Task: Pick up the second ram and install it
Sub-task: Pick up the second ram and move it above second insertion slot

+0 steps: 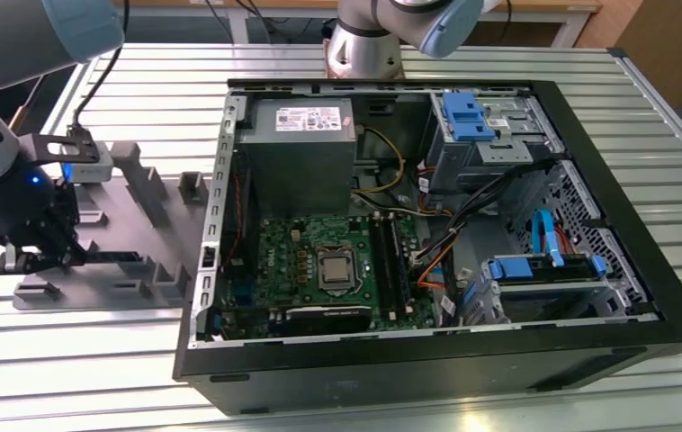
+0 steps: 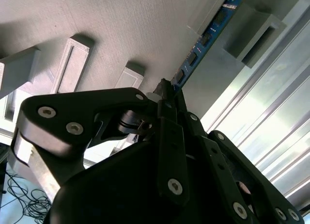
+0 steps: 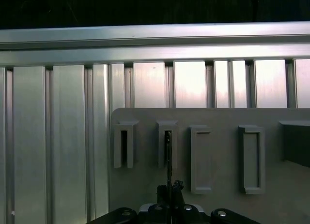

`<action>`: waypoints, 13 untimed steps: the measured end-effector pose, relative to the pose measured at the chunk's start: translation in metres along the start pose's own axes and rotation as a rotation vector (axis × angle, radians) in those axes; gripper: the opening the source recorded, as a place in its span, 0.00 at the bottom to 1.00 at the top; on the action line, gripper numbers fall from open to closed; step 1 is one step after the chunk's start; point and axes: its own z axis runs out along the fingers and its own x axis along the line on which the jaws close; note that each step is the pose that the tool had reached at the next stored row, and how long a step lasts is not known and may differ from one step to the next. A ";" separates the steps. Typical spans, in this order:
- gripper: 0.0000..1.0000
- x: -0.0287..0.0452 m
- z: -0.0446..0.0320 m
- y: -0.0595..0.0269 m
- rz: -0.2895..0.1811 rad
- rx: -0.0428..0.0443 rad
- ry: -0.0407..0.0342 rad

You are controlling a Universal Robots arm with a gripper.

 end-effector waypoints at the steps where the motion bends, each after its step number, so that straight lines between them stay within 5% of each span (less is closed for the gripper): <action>1: 0.14 0.0000 0.0000 0.0000 0.000 -0.0001 0.0000; 13: 0.14 -0.0001 -0.0062 0.0000 0.000 0.0000 0.0000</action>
